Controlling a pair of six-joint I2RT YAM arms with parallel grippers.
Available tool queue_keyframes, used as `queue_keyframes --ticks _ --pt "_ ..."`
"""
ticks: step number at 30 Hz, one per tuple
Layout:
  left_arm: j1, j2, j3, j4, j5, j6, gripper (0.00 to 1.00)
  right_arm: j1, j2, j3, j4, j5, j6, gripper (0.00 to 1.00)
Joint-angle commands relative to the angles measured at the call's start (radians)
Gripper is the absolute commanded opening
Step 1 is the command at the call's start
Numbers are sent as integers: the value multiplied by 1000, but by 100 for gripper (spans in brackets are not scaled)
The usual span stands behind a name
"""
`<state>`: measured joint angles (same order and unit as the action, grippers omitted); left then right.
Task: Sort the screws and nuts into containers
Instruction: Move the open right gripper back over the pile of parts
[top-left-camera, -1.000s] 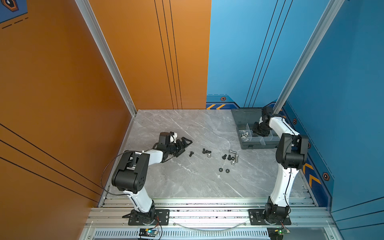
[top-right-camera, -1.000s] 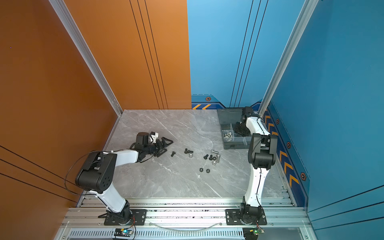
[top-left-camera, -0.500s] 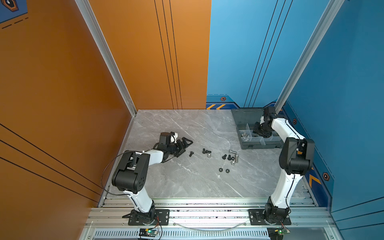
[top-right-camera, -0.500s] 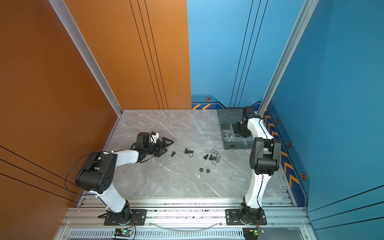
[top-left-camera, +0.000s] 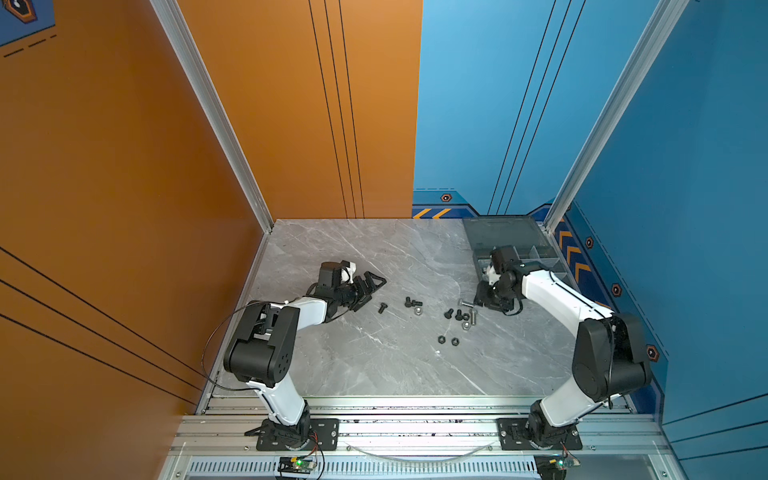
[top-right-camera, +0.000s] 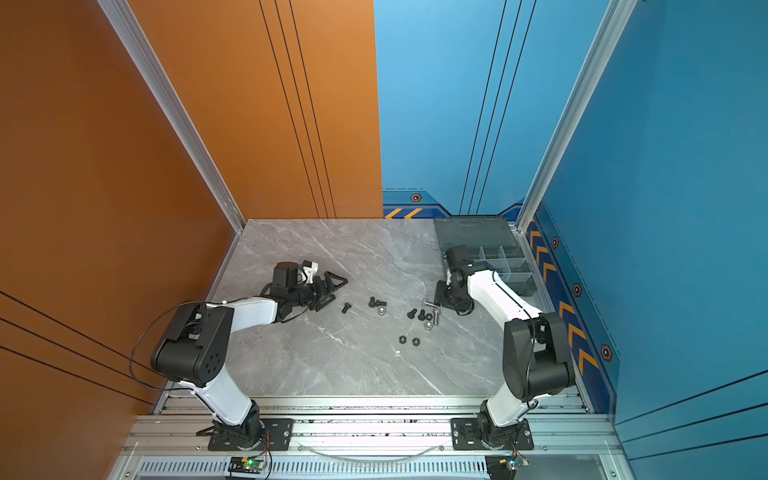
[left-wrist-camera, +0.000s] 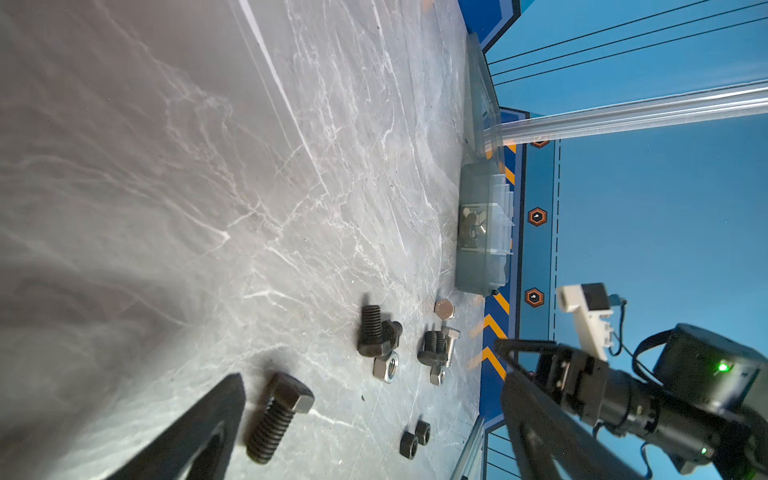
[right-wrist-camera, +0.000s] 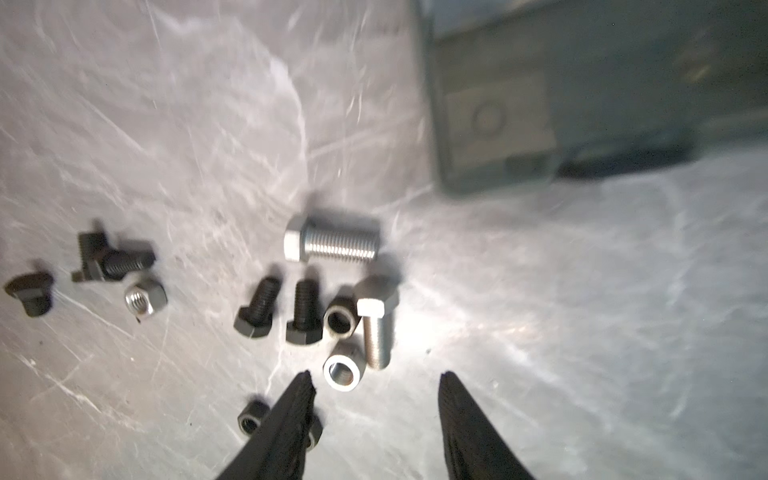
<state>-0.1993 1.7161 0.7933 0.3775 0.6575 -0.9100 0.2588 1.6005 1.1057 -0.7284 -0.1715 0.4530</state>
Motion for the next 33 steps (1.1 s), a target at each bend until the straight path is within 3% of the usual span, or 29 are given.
queue_keyframes --ticks 1,7,23,33 --pt "2 26 31 7 35 5 98 85 -43 -62 23 29 128 52" --pt "0 45 52 6 45 -1 98 218 -16 -81 29 104 207 53" --pt "0 41 52 1 42 -1 98 331 92 -74 46 154 243 52" --pt "0 41 41 0 41 4 98 351 123 -79 40 165 244 47"
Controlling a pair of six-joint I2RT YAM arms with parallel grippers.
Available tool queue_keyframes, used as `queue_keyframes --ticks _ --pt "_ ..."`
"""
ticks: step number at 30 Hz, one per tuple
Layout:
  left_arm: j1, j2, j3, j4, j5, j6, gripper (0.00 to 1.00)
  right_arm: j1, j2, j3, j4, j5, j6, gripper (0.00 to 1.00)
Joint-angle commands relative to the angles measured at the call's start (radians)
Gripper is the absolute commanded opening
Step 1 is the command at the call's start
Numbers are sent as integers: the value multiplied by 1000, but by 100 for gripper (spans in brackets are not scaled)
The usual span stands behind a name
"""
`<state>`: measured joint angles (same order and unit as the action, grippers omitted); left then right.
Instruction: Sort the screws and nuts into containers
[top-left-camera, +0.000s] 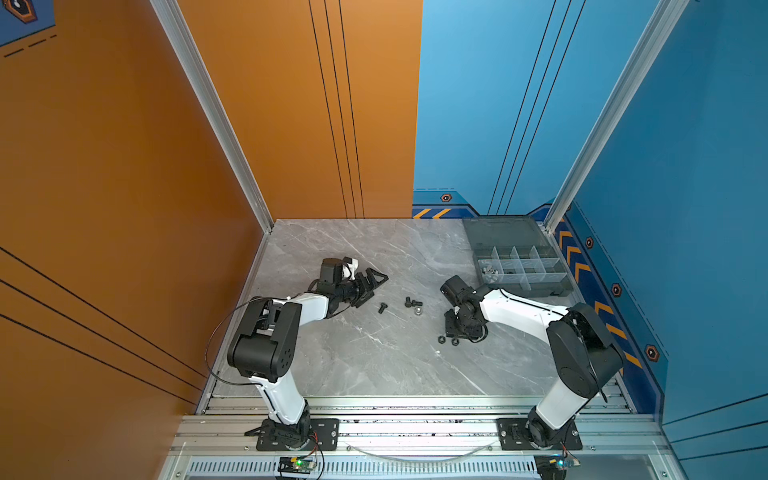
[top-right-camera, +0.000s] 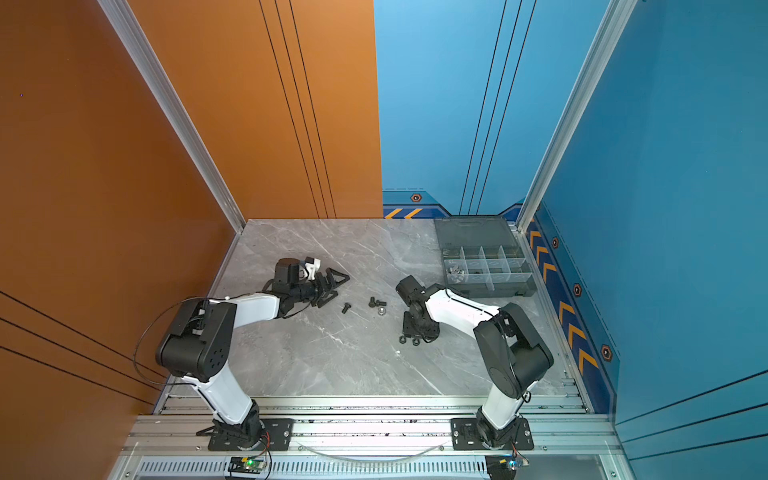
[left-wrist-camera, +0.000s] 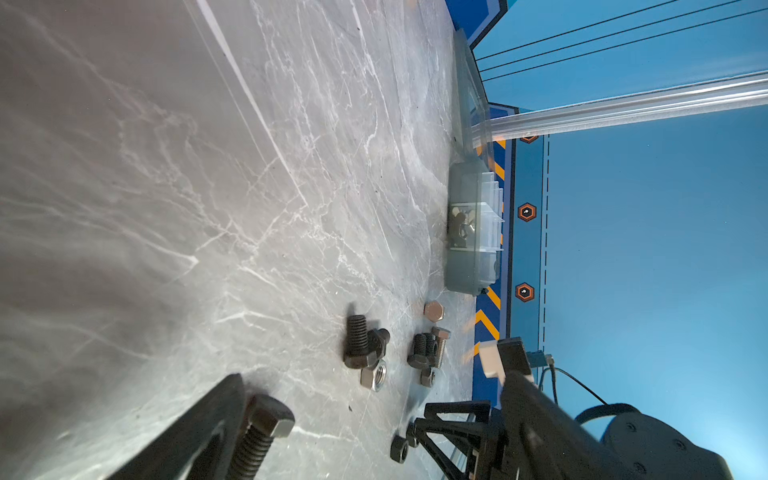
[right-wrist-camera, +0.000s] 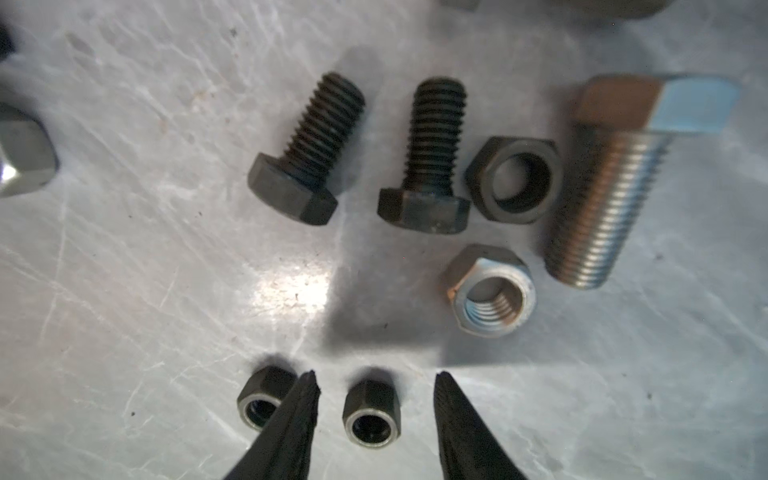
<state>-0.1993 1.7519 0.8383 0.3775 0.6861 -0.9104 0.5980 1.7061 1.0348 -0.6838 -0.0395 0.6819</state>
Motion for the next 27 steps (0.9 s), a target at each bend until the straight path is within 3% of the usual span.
queue_keyframes --ticks 1,16,27 --pt "0 6 -4 0 12 4 98 15 22 -8 -6 34 15 46" --pt "-2 18 0 0 12 4 98 48 58 3 -19 42 19 33" --pt "-4 30 5 0 13 4 98 62 59 -11 -32 28 8 35"
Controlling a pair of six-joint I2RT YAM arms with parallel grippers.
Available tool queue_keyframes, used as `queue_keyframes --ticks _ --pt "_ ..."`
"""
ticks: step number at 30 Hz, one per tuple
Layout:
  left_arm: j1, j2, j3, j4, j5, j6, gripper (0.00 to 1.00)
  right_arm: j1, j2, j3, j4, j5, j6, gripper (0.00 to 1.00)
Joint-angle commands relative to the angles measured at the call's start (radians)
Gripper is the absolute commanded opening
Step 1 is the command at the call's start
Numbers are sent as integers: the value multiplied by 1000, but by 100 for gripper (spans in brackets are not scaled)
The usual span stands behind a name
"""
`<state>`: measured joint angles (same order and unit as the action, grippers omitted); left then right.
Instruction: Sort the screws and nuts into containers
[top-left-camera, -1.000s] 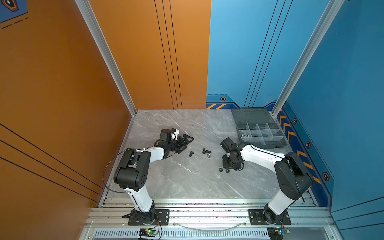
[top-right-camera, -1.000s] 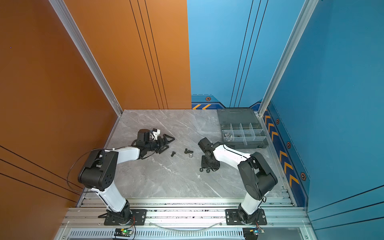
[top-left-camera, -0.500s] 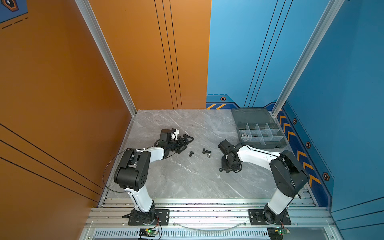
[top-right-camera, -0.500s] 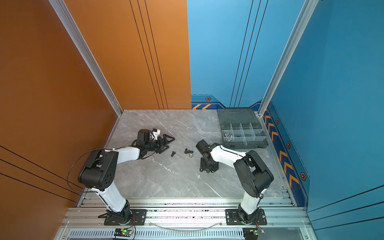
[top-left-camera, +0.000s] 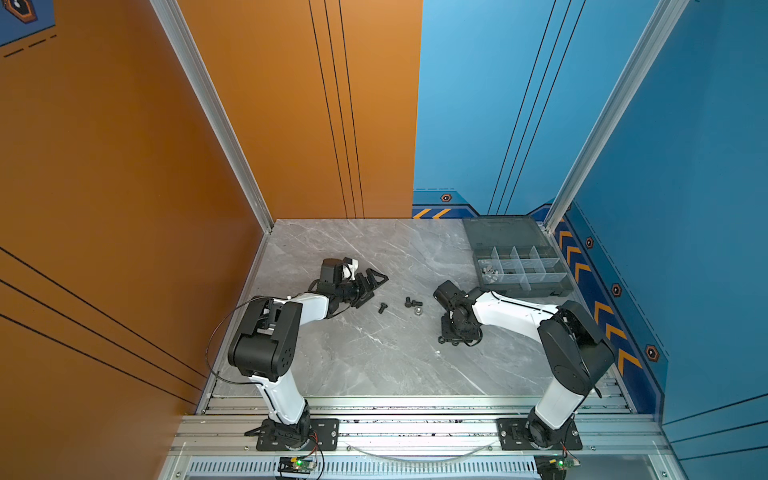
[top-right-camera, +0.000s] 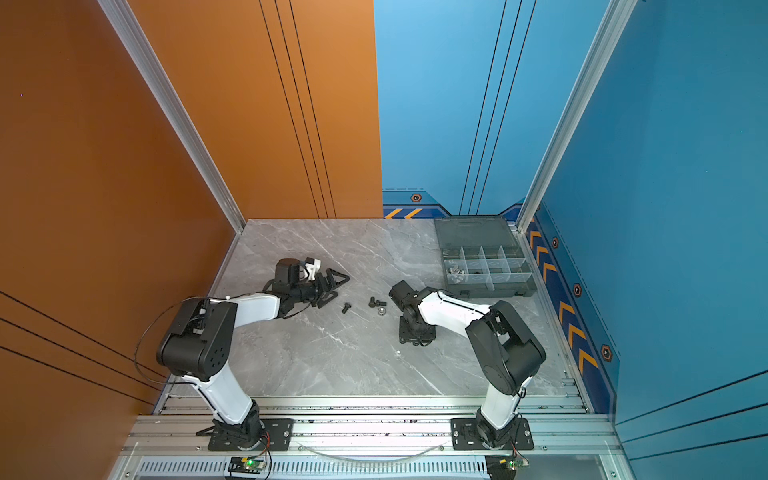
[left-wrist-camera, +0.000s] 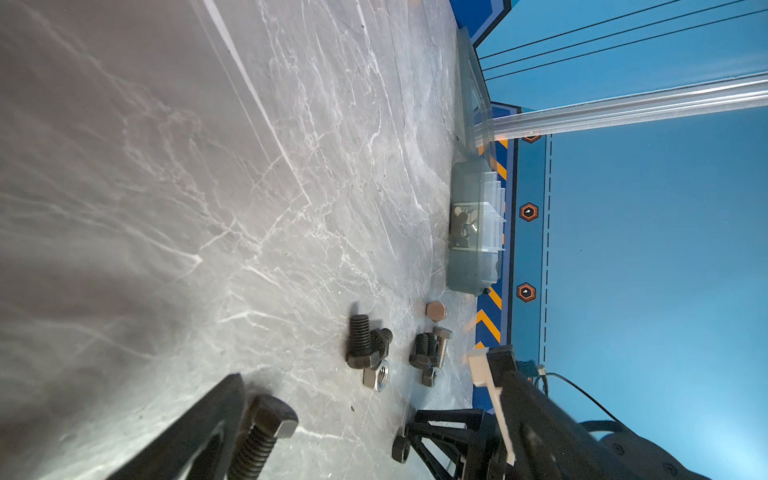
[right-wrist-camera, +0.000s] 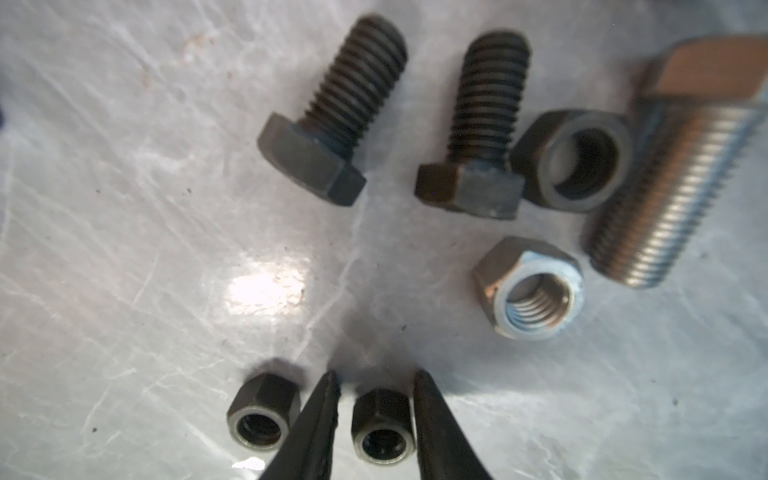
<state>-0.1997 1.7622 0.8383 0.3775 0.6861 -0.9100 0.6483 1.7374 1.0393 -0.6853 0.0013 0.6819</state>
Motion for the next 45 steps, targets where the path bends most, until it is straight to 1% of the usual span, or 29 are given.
queue_keyframes --ticks 1,15,26,38,45 --pt "-6 21 4 1 12 4 98 11 30 -17 -33 -15 4 35" --pt "-13 27 8 0 9 0 97 11 25 -32 -33 -28 -12 34" --pt "-20 35 13 0 3 -1 98 11 34 -47 -23 -46 -48 34" --pt "-28 32 14 1 -5 -2 98 11 33 -60 -16 -69 -95 33" --pt "-31 32 15 0 -10 -4 98 11 26 -68 -14 -76 -101 30"
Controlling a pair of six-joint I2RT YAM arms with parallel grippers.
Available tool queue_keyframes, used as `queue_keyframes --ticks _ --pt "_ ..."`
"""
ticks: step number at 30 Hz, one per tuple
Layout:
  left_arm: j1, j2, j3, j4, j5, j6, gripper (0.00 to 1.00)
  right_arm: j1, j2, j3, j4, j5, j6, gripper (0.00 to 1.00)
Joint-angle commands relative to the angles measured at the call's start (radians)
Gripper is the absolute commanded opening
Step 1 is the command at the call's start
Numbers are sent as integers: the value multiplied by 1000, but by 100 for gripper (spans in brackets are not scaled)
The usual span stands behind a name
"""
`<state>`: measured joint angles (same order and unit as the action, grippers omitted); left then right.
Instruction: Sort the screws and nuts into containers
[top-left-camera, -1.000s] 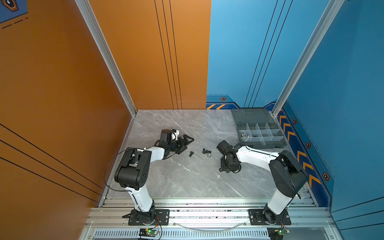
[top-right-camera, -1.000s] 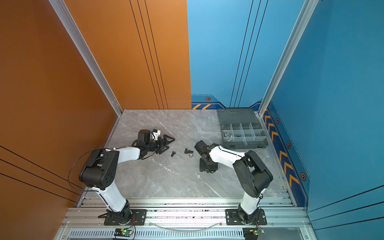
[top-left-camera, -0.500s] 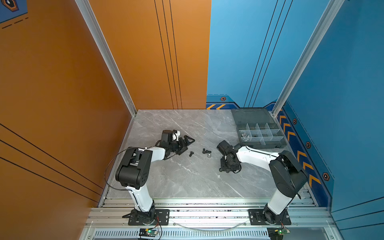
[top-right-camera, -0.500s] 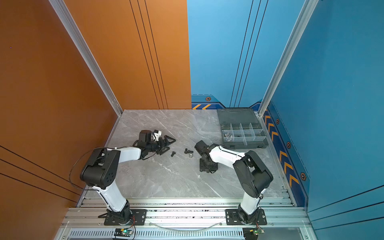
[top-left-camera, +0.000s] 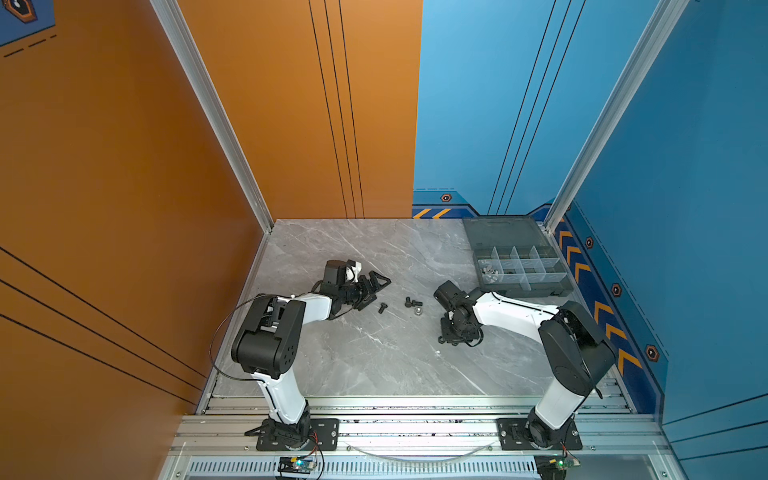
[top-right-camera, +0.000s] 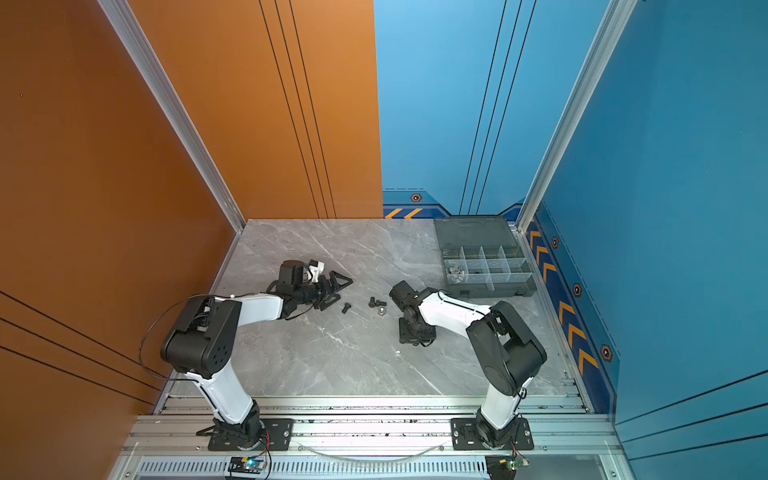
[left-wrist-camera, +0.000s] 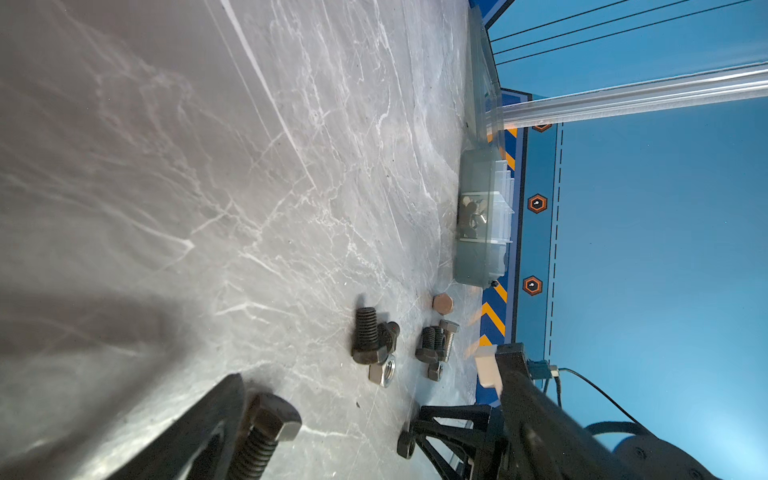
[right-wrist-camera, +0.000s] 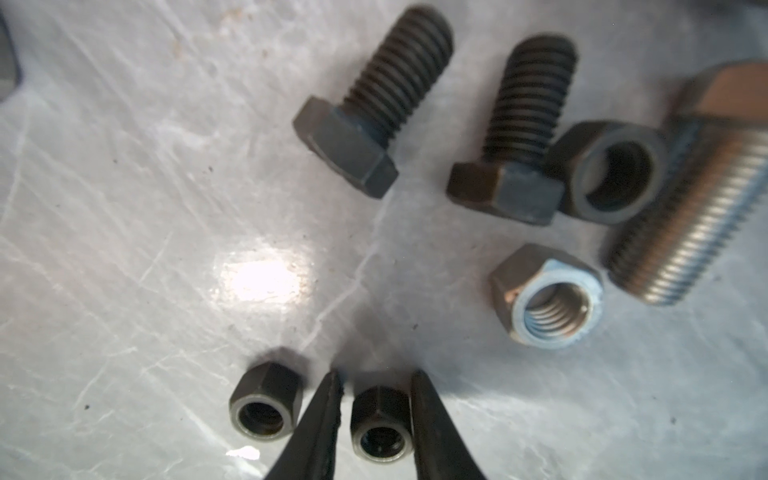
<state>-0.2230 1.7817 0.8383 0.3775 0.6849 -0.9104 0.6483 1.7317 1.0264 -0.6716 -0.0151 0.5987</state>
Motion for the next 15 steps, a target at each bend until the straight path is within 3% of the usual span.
queue_keyframes --ticks 1,15 --pt "-7 13 16 1 -8 -4 98 11 30 -57 -28 -63 -17 31" --pt "-14 17 21 0 -10 -5 98 11 19 -70 -34 -67 -19 29"
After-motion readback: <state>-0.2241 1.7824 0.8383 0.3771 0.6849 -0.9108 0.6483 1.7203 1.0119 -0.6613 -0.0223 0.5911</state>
